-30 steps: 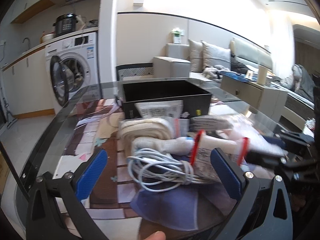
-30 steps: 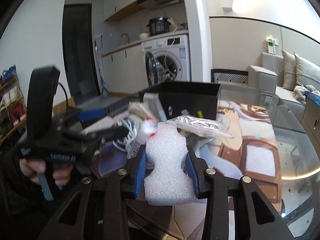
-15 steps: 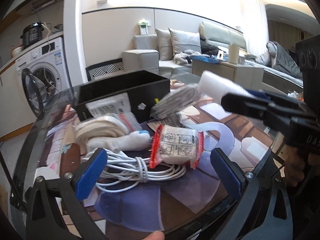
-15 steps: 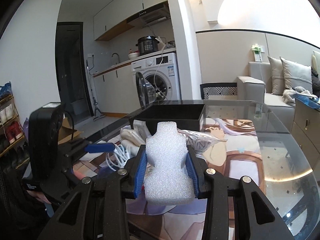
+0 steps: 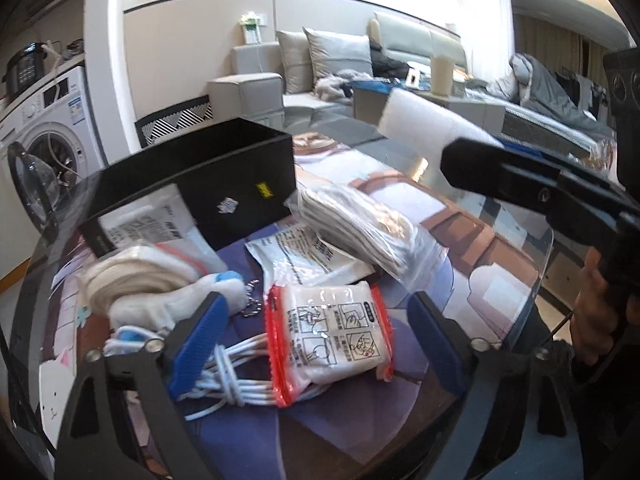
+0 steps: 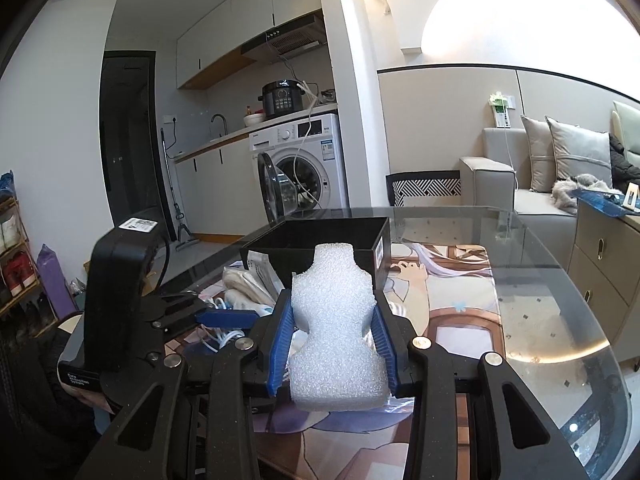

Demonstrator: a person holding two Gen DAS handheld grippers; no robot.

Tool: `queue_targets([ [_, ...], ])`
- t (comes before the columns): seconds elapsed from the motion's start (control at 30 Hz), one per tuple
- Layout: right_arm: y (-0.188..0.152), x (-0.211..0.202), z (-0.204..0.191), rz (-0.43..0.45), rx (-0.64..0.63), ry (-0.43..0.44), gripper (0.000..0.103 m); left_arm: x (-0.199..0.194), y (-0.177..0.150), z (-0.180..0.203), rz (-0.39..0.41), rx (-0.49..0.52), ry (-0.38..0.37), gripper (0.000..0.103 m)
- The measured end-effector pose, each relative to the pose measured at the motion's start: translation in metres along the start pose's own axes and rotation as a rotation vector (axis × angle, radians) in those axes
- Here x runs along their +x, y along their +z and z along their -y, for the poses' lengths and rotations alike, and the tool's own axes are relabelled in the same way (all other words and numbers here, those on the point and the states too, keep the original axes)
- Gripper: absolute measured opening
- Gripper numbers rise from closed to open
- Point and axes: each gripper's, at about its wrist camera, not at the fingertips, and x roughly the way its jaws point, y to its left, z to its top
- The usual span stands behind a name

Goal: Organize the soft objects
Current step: 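Grasp the red-edged sealed packet with the left gripper while the right gripper carries the foam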

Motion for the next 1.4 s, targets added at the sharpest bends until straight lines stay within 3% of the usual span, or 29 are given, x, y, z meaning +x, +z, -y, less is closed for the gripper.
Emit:
queue_targets([
  [0.1, -0.001, 0.001, 0.004, -0.005, 0.008, -0.005, 0.038, 0.003, -0.002, 0.004, -0.018, 0.025, 0.008, 0.078],
  [0.2, -0.001, 0.003, 0.006, -0.01, 0.014, -0.008, 0.038, 0.003, -0.003, 0.004, -0.022, 0.032, -0.01, 0.061],
  [0.43, 0.0, 0.007, 0.002, -0.019, 0.007, -0.005, 0.038, -0.012, -0.005, -0.001, -0.009, 0.014, -0.035, 0.048],
  [0.93, 0.004, 0.013, -0.001, -0.031, 0.004, -0.001, 0.038, -0.044, -0.004, -0.041, 0.076, -0.122, -0.047, 0.047],
  [1.4, 0.034, 0.035, -0.011, -0.091, -0.039, 0.026, 0.038, -0.068, 0.028, -0.081, 0.193, -0.229, 0.031, 0.047],
])
